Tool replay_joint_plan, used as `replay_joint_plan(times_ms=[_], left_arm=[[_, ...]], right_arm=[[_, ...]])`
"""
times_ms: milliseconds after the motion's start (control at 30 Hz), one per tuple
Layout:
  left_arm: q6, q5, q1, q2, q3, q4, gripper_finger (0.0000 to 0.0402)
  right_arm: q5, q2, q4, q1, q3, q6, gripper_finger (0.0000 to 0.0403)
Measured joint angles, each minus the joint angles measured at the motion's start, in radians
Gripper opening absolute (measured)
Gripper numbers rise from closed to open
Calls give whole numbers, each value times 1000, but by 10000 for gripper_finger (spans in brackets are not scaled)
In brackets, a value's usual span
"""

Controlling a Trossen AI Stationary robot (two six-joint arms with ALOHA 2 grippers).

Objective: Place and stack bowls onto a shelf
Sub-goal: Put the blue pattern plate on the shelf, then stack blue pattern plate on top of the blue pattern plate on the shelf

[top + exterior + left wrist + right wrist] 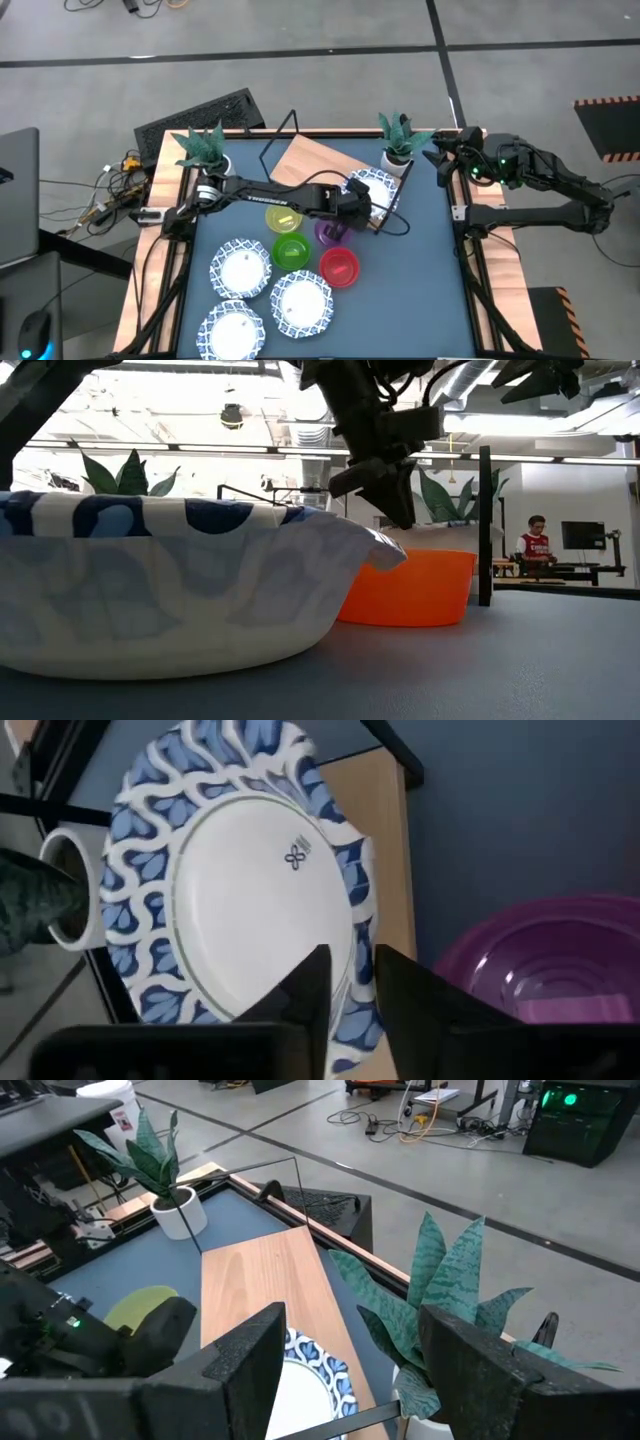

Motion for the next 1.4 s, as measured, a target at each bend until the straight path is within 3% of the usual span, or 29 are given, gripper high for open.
replay_joint_plan(times_ms=[233,433,600,833,1100,1400], left_arm=[[0,-108,0,0,7,-8,134],[-89,-126,13,0,102,-108,163],[-204,-38,25,0,210,-255,165],[-377,214,58,0,467,-708,165],[-524,382,92,-192,292,-936,165],[-672,358,20,-507,-67,-768,165]], right_arm=[[0,0,0,0,0,0,256],[0,0,0,0,0,-1,256],[0,0,0,0,0,-17,256],[0,0,0,0,0,-19,256],[-1,0,0,0,0,-19,256],[-1,0,0,0,0,-16,256]])
